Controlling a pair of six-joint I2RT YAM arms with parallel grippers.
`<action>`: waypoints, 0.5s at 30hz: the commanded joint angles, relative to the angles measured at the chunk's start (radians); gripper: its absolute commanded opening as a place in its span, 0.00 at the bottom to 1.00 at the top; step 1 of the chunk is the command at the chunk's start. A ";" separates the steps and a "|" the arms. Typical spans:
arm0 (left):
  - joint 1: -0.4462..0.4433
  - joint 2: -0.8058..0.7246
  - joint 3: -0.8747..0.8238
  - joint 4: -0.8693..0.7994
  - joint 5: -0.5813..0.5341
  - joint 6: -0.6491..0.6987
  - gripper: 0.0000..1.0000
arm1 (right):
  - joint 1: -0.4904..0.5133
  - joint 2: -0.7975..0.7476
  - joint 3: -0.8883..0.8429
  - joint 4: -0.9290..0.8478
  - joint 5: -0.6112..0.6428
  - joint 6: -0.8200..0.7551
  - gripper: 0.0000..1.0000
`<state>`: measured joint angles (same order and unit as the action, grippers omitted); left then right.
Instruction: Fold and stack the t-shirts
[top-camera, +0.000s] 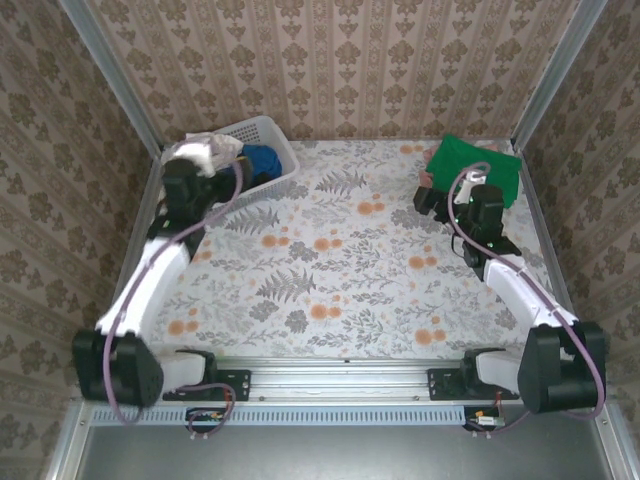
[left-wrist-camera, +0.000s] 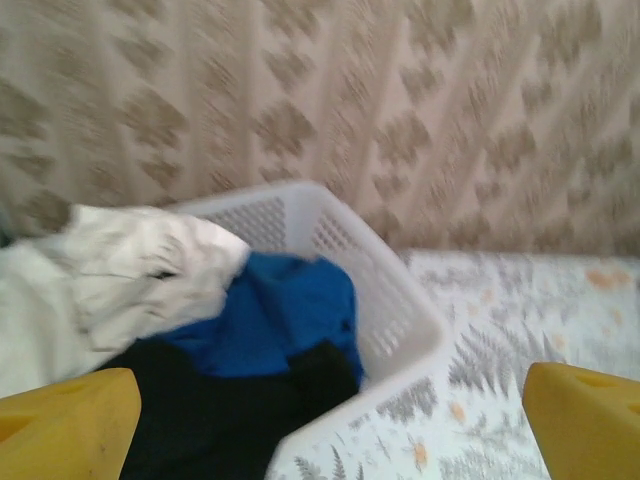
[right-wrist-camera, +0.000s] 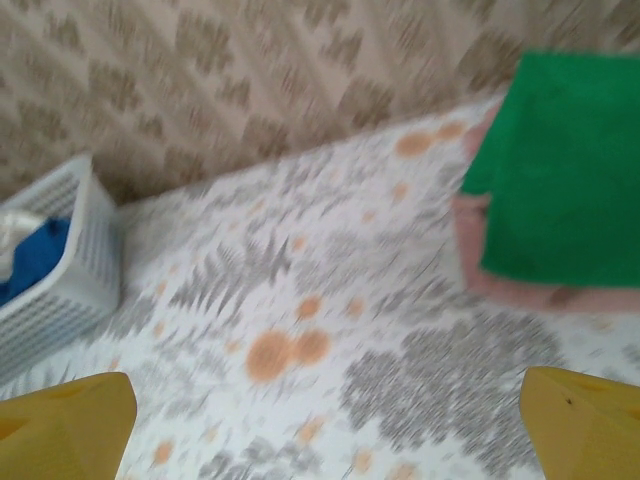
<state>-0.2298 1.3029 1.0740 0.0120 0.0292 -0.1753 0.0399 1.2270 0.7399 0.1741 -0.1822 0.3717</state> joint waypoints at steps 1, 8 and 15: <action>-0.108 0.182 0.148 -0.316 -0.046 0.232 1.00 | 0.025 0.029 0.054 -0.133 -0.112 0.025 1.00; -0.179 0.542 0.509 -0.516 -0.141 0.423 1.00 | 0.029 0.045 0.052 -0.190 -0.064 -0.017 1.00; -0.211 0.814 0.805 -0.599 -0.155 0.384 0.92 | 0.028 0.073 0.053 -0.224 -0.021 -0.048 1.00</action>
<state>-0.4179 2.0655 1.7908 -0.4999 -0.1005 0.1741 0.0677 1.2842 0.7670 -0.0067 -0.2337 0.3492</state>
